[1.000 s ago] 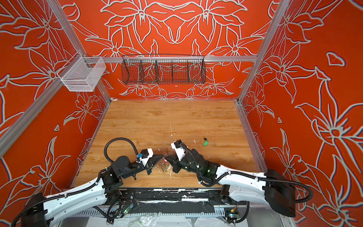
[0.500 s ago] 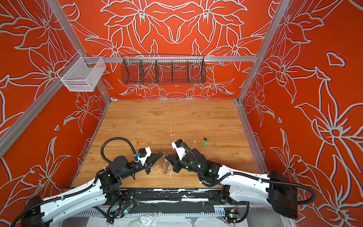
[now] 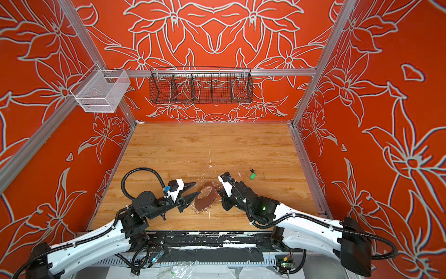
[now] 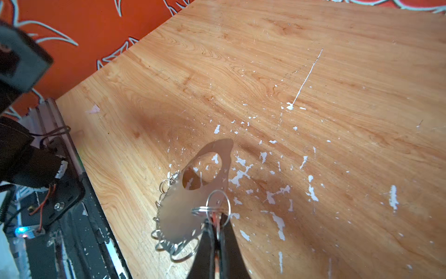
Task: Attach keys to a key ring
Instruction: Insert the key into the keyring.
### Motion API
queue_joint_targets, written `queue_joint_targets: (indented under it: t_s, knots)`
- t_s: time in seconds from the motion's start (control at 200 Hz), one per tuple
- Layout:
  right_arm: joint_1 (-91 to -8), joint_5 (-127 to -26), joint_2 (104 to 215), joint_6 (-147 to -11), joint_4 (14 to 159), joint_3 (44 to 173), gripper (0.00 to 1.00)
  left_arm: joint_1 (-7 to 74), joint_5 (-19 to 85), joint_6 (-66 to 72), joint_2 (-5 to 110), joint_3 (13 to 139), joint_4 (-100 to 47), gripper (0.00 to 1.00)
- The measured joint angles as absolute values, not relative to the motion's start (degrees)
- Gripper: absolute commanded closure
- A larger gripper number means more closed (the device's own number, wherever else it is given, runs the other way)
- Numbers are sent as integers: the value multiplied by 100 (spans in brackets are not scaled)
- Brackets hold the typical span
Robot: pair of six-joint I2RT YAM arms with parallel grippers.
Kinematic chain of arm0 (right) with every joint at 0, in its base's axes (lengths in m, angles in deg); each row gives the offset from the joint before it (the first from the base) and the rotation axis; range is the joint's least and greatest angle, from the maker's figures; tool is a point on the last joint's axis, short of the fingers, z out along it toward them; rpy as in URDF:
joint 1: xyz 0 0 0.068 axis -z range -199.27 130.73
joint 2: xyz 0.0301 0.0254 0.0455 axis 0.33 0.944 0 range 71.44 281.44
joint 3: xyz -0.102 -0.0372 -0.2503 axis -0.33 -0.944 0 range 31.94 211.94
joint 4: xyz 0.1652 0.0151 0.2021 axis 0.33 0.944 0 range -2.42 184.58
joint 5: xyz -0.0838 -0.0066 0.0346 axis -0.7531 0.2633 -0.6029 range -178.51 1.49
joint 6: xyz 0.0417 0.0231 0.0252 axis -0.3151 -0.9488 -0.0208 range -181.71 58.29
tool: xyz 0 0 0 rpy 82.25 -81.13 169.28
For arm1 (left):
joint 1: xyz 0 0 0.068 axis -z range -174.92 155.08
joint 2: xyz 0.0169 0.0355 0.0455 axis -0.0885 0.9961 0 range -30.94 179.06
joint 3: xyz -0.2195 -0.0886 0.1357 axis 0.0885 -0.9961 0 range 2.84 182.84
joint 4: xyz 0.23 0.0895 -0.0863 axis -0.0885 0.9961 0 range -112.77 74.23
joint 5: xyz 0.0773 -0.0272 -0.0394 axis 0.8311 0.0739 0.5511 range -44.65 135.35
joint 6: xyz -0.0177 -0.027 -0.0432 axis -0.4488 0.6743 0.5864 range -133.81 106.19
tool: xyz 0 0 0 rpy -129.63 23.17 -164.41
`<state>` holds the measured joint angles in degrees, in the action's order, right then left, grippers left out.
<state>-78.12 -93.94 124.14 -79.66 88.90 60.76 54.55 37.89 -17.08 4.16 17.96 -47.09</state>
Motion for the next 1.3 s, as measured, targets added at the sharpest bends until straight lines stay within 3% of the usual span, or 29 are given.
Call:
queue_joint_targets:
  t_s: [0.215,0.405,0.881,0.961,1.131,1.296]
  knots:
    - [-7847,-9389,12408,-7595,9286,6378,100,5455,3509,-1789,1028,2250,-4331,48]
    - [-7924,-9385,12436,-7516,9319,6515,100,5455,3198,-1856,1825,2526,-4202,55]
    - [-8074,-9300,12694,-7444,9290,6607,100,5455,3107,-1894,3006,2878,-4307,60]
    - [-8088,-9298,12694,-7437,9284,6609,100,5453,3111,-1885,3100,2911,-4355,67]
    - [-8088,-9352,12694,-7431,9273,6609,100,5460,3076,-1896,3207,2921,-4425,100]
    - [-8101,-9359,12694,-7431,9244,6607,100,5442,3229,-1911,3211,2932,-4434,100]
